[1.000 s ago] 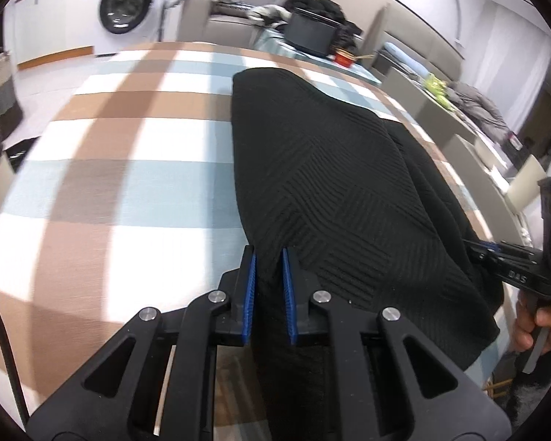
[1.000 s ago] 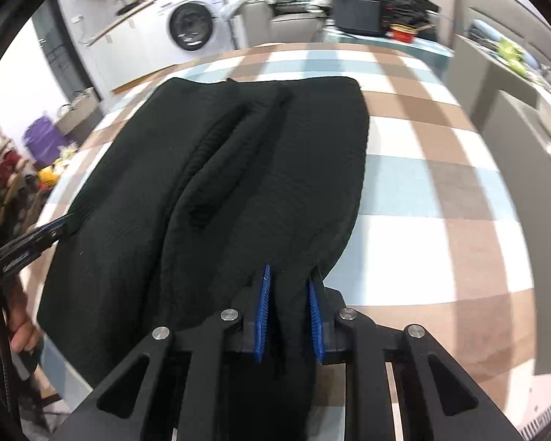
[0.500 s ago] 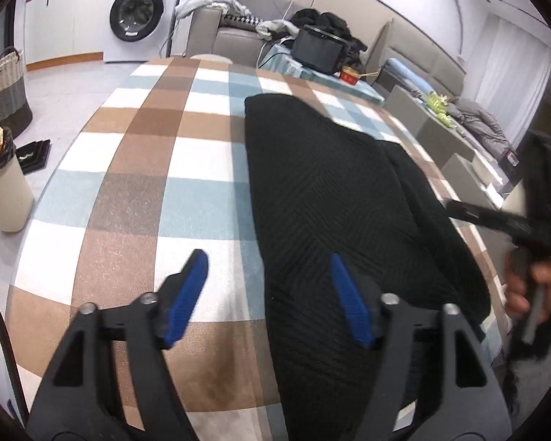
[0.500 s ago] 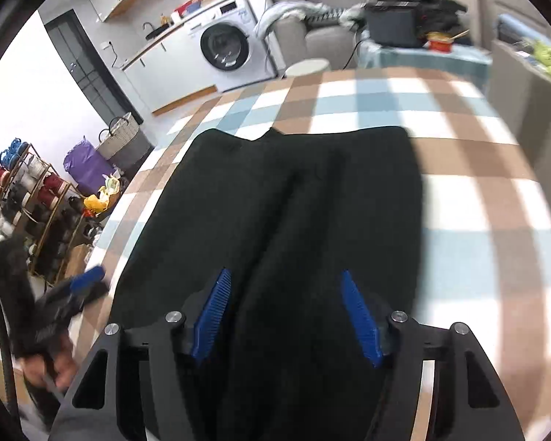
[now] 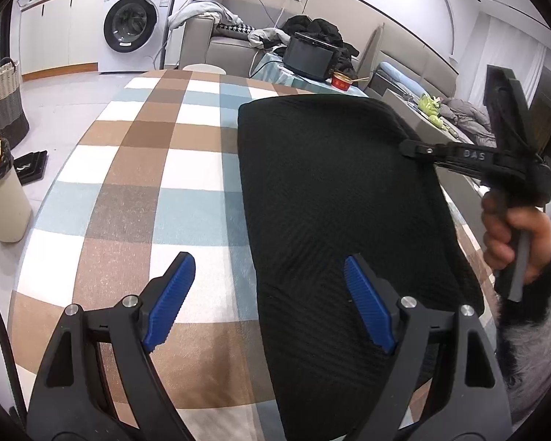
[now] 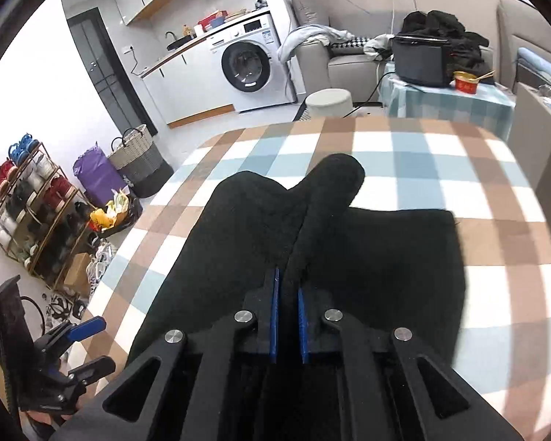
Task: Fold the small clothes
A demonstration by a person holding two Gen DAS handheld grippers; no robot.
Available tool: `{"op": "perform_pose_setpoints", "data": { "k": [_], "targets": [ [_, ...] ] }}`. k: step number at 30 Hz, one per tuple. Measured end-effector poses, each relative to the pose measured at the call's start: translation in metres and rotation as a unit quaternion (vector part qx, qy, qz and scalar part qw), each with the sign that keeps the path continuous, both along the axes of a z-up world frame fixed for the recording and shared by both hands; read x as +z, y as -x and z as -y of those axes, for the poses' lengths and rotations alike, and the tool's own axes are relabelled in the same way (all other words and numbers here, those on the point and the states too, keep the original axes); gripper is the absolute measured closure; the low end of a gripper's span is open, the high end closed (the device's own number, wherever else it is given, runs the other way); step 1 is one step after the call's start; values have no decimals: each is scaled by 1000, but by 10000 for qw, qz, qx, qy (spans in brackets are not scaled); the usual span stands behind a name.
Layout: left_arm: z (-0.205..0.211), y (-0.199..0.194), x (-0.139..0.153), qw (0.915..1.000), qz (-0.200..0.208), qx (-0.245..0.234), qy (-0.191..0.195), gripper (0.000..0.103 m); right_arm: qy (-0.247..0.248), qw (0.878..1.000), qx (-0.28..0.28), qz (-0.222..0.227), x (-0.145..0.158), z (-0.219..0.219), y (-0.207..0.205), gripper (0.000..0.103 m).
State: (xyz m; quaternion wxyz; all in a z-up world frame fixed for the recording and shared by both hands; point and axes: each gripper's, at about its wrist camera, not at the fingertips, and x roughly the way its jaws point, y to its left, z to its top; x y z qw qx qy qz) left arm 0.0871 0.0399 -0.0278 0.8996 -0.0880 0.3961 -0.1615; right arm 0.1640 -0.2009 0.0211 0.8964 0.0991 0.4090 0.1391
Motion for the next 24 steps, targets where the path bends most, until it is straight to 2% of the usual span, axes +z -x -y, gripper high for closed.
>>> {"op": "perform_pose_setpoints", "data": {
  "k": [2, 5, 6, 7, 9, 11, 13, 15, 18, 19, 20, 22, 24],
  "targets": [
    [4, 0, 1, 10000, 21, -83, 5, 21, 243, 9994, -217, -116, -6, 7, -4, 95],
    [14, -1, -3, 9998, 0, -162, -132, 21, 219, 9966, -547, -580, -33, 28, -16, 90],
    [16, -1, -5, 9997, -19, -187, -149, 21, 128, 9943, -593, -880, -44, 34, -18, 90],
    [18, -1, -6, 9996, -40, -209, -162, 21, -166, 9917, -554, -1151, -52, 41, -15, 90],
    [22, 1, -10, 9994, -87, -251, -217, 21, -517, 9895, -405, -1287, -62, 49, -6, 78],
    [23, 1, -14, 9992, -136, -262, -253, 21, -786, 9883, -166, -1296, -65, 49, 14, 59],
    [24, -1, -18, 9992, -202, -259, -244, 21, -1161, 9837, 80, -1371, -67, 48, 34, 59],
    [25, -4, -22, 9990, -260, -292, -213, 21, -1192, 9839, 161, -1325, -66, 38, 45, 58],
    [29, -7, -26, 9987, -309, -337, -237, 21, -827, 9895, 266, -1158, -66, 22, 45, 58],
    [30, -7, -26, 9986, -308, -342, -255, 21, -616, 9914, 294, -1118, -67, 14, 44, 67],
    [30, -7, -26, 9986, -303, -347, -269, 21, -483, 9928, 320, -1053, -66, 10, 44, 88],
    [30, -6, -24, 9986, -287, -342, -271, 21, -239, 9956, 375, -822, -58, 1, 45, 92],
    [28, -3, -18, 9990, -211, -323, -234, 21, -194, 9979, 408, -460, -35, 2, 58, 93]
  ]
}}
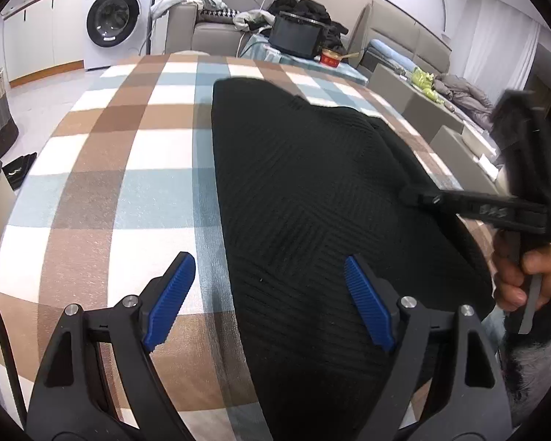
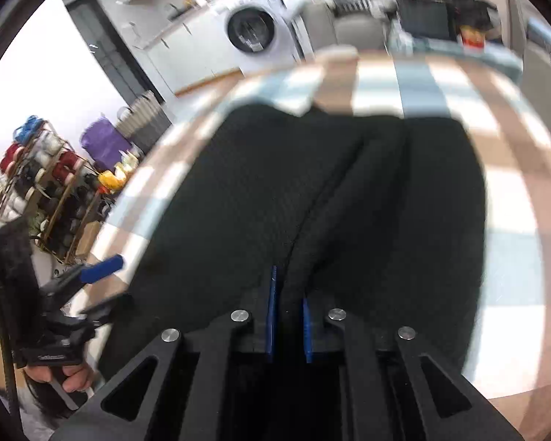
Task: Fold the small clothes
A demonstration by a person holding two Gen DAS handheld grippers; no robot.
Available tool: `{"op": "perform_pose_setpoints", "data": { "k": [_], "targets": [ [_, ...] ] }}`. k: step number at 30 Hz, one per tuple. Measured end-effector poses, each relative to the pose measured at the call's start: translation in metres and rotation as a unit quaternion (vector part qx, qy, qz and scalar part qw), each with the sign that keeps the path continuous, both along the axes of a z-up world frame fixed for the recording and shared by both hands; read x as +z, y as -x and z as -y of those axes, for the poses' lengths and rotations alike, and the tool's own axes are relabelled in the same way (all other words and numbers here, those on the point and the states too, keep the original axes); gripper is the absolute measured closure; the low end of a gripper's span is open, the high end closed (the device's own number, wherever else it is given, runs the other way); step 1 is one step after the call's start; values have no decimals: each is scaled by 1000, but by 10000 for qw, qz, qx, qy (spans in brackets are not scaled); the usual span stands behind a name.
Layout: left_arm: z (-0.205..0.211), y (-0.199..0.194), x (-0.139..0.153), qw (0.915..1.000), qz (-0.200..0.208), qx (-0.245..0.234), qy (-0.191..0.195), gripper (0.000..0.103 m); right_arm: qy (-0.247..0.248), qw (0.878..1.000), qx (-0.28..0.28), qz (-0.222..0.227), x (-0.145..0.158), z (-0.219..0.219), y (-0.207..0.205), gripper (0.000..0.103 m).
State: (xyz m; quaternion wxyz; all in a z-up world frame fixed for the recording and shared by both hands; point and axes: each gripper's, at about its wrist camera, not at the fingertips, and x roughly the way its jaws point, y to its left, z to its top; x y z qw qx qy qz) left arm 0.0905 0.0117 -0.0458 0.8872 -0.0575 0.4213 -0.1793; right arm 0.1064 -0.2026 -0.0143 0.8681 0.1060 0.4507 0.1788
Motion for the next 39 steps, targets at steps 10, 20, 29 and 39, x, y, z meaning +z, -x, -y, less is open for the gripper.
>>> {"op": "perform_pose_setpoints", "data": {
  "k": [10, 20, 29, 39],
  "targets": [
    [8, -6, -6, 9999, -118, -107, -4, 21, 216, 9951, -863, -438, -20, 56, 13, 89],
    [17, -6, -17, 9994, -252, -251, -43, 21, -342, 9963, -647, -446, -24, 54, 55, 85],
    [21, -1, -11, 9992, -162, -354, -28, 21, 111, 9949, -1000, 0, -1, 57, 73, 91],
    [22, 4, -18, 9987, -231, -433, -103, 21, -573, 9847, -1582, -453, -33, 97, 93, 81]
  ]
}}
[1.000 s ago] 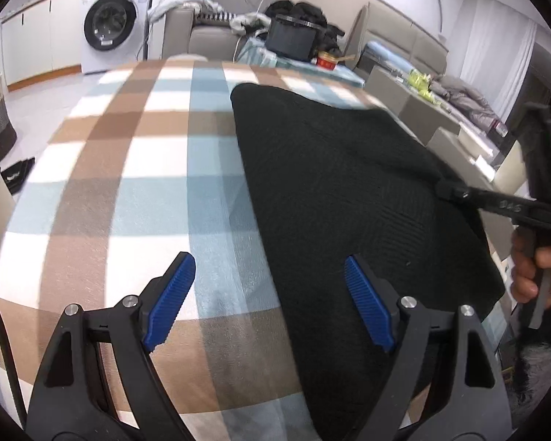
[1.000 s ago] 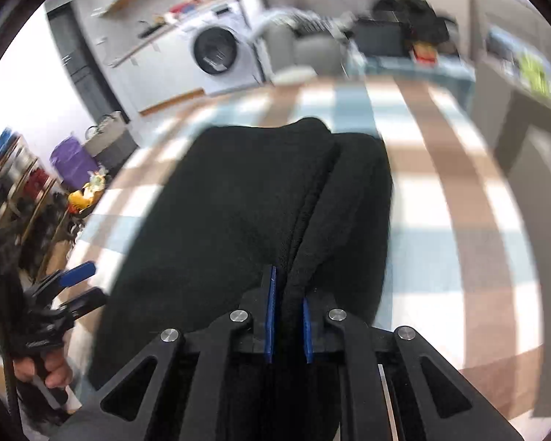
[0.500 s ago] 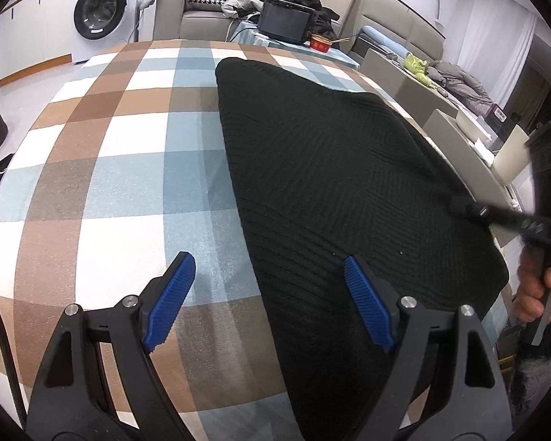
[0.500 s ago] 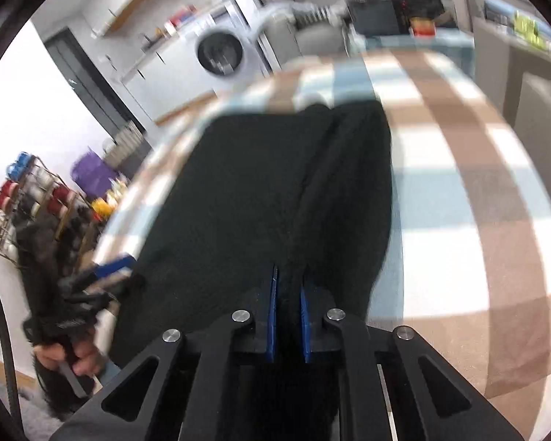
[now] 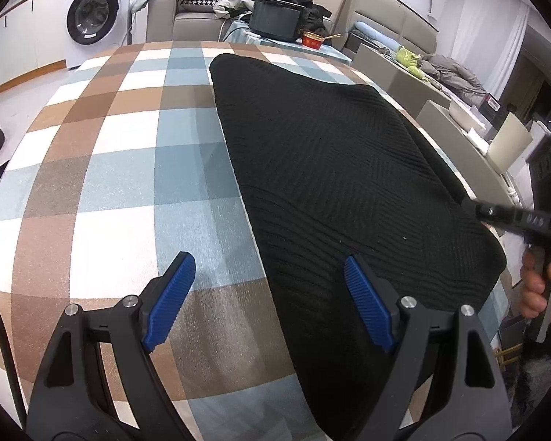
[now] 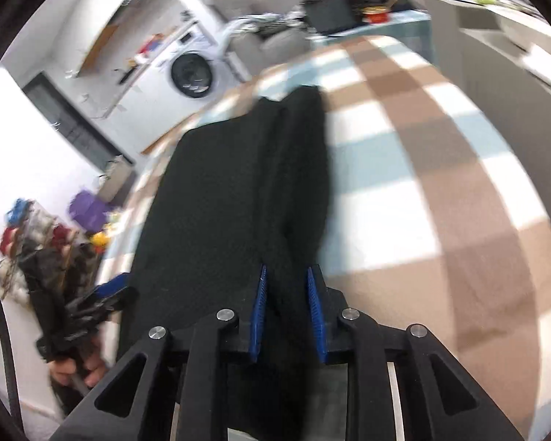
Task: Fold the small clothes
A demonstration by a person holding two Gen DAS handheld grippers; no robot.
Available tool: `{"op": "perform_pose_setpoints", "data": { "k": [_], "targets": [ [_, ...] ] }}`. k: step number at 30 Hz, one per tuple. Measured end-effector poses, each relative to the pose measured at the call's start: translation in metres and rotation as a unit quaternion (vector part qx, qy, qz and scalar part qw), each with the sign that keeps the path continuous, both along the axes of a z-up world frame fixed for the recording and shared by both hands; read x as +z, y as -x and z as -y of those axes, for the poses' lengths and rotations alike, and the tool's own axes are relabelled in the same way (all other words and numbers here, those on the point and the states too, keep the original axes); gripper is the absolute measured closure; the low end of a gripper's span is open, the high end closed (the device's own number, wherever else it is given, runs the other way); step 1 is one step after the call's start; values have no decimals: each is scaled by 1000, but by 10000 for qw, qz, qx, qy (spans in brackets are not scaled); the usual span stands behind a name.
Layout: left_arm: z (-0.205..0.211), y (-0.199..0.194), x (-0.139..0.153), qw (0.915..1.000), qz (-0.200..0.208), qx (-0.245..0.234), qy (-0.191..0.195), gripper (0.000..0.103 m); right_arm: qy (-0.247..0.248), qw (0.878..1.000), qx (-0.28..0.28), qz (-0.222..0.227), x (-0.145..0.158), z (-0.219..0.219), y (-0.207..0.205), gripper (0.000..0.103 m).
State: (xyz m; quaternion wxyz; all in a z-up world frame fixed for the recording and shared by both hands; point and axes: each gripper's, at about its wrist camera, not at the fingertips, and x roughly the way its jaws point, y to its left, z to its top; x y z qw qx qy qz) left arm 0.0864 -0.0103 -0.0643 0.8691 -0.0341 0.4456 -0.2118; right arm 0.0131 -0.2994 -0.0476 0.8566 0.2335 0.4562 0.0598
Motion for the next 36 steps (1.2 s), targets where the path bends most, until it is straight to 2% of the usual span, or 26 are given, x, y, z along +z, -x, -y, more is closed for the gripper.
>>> {"op": "perform_pose_setpoints", "data": {
  "k": [2, 6, 10, 12, 14, 17, 18, 20, 23, 24, 27, 31, 34, 36],
  "targets": [
    [0, -1, -2, 10000, -32, 11, -3, 21, 20, 9999, -69, -153, -7, 5, 2, 82],
    [1, 0, -1, 10000, -83, -35, 25, 21, 278, 9996, 24, 25, 13, 1, 12, 81],
    [4, 4, -1, 9996, -172, -175, 129, 21, 198, 9996, 135, 123, 27, -2, 28, 80],
    [5, 7, -1, 9994, -228, -194, 149, 21, 182, 9989, 344, 250, 34, -8, 34, 78],
    [6, 11, -1, 9992, -254, -240, 184, 21, 152, 9977, 578, 309, 35, -18, 36, 71],
    [9, 18, 0, 9992, -217, -298, 140, 21, 219, 9960, 867, 78, 21, -32, 27, 69],
    [9, 22, 2, 9992, -193, -316, 115, 21, 236, 9955, 919, -7, 14, -35, 23, 72],
    [9, 27, 5, 9993, -146, -328, 78, 21, 259, 9942, 1040, 113, 14, -39, 23, 92],
    [7, 35, 11, 9994, -63, -344, 48, 21, 487, 9897, 1254, 484, 33, -45, 33, 94],
    [7, 38, 13, 9992, -40, -382, 71, 21, 573, 9893, 1275, 429, 33, -46, 34, 94],
    [11, 43, 14, 9985, -12, -533, 115, 21, 824, 9899, 1144, -134, 8, -43, 28, 94],
    [21, 48, 10, 9976, -71, -680, 49, 21, 740, 9903, 1169, 137, 27, -38, 31, 86],
    [25, 49, 14, 9970, 45, -772, 54, 21, 926, 9916, 828, 353, 41, -23, 13, 70],
    [27, 44, 16, 9969, 127, -777, 10, 21, 886, 9930, 598, 495, 46, -12, -6, 70]
  ]
}}
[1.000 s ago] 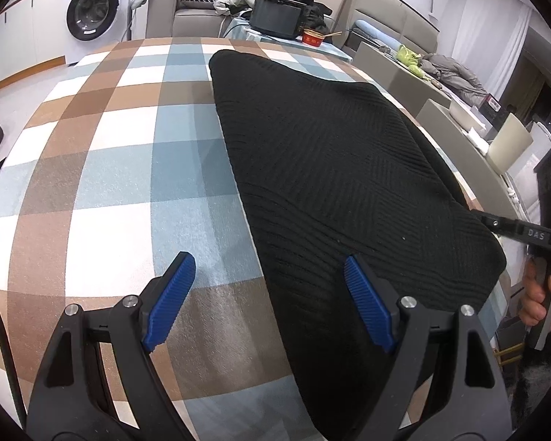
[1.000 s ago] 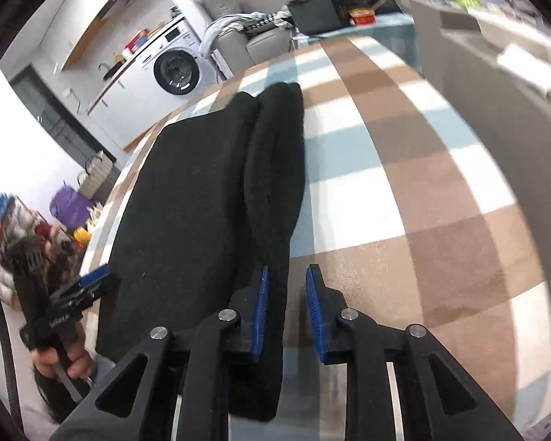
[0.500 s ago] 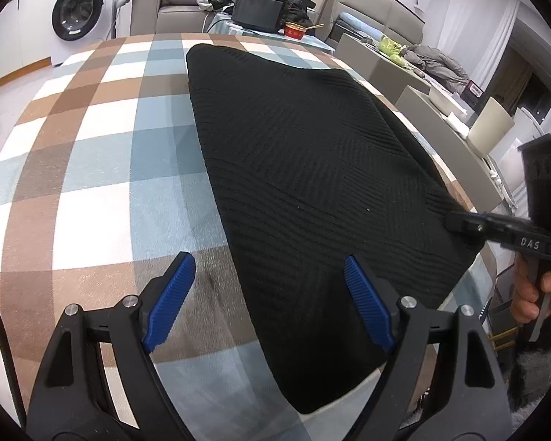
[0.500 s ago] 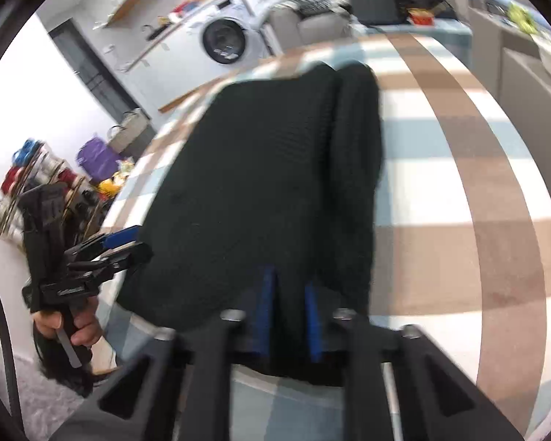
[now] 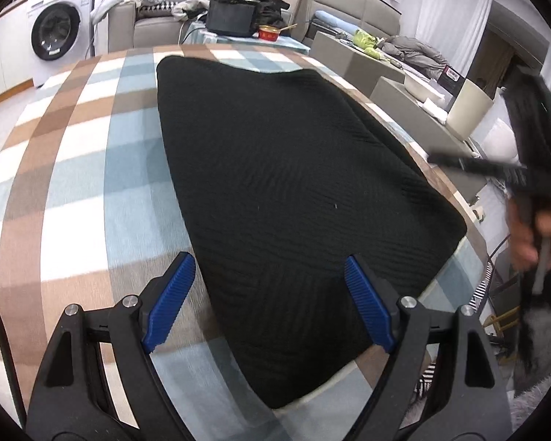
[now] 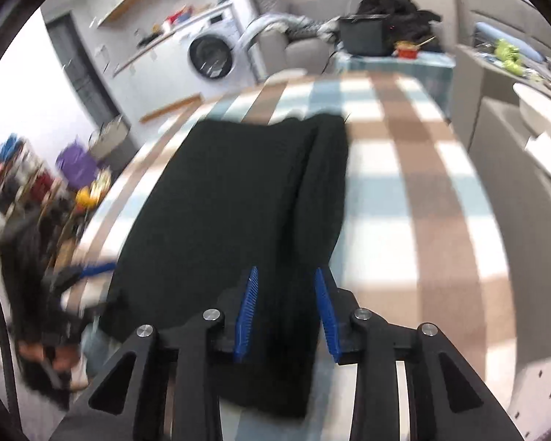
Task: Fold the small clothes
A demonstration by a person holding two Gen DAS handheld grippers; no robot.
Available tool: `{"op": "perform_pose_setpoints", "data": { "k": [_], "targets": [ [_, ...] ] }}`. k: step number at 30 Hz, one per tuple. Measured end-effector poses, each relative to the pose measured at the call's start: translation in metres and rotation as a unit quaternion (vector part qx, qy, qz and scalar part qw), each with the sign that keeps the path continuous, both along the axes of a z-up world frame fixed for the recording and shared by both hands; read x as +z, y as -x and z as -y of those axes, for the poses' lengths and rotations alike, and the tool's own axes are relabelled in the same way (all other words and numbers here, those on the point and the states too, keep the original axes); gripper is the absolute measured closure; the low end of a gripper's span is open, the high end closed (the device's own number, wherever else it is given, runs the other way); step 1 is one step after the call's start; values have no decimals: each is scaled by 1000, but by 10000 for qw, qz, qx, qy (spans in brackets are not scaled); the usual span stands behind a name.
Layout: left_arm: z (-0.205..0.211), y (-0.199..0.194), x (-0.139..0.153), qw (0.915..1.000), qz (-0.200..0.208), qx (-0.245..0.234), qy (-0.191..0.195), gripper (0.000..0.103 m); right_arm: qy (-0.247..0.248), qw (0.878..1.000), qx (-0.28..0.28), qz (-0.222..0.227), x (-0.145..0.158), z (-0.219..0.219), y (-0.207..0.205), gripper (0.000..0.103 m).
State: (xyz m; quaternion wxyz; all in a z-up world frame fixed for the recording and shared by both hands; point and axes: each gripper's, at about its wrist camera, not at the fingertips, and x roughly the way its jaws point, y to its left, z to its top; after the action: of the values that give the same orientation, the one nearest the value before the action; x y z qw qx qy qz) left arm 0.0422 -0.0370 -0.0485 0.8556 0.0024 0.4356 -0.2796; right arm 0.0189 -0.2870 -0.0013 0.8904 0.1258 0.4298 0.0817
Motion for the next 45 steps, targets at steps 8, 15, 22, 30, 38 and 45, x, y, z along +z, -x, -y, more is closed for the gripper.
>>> {"op": "perform_pose_setpoints", "data": {
  "k": [8, 15, 22, 30, 38, 45],
  "targets": [
    [-5, -33, -7, 9992, -106, 394, -3, 21, -386, 9992, 53, -42, -7, 5, -123, 70],
    [-22, -49, -14, 9967, -238, 769, 41, 21, -93, 9995, 254, 176, -15, -8, -168, 94],
    [-29, -64, -19, 9945, -397, 953, 178, 21, 50, 9994, -77, -331, -31, 6, -168, 83],
    [-22, -61, -21, 9954, -440, 761, 391, 23, -475, 9980, 125, -398, -24, 3, -55, 58],
    [-13, -60, -23, 9969, -351, 474, 516, 84, -216, 9972, 255, -675, -45, -17, -33, 75],
    [-32, -75, -19, 9955, -212, 833, 387, 86, -260, 9975, 415, -519, -46, -36, -60, 80]
  ]
}}
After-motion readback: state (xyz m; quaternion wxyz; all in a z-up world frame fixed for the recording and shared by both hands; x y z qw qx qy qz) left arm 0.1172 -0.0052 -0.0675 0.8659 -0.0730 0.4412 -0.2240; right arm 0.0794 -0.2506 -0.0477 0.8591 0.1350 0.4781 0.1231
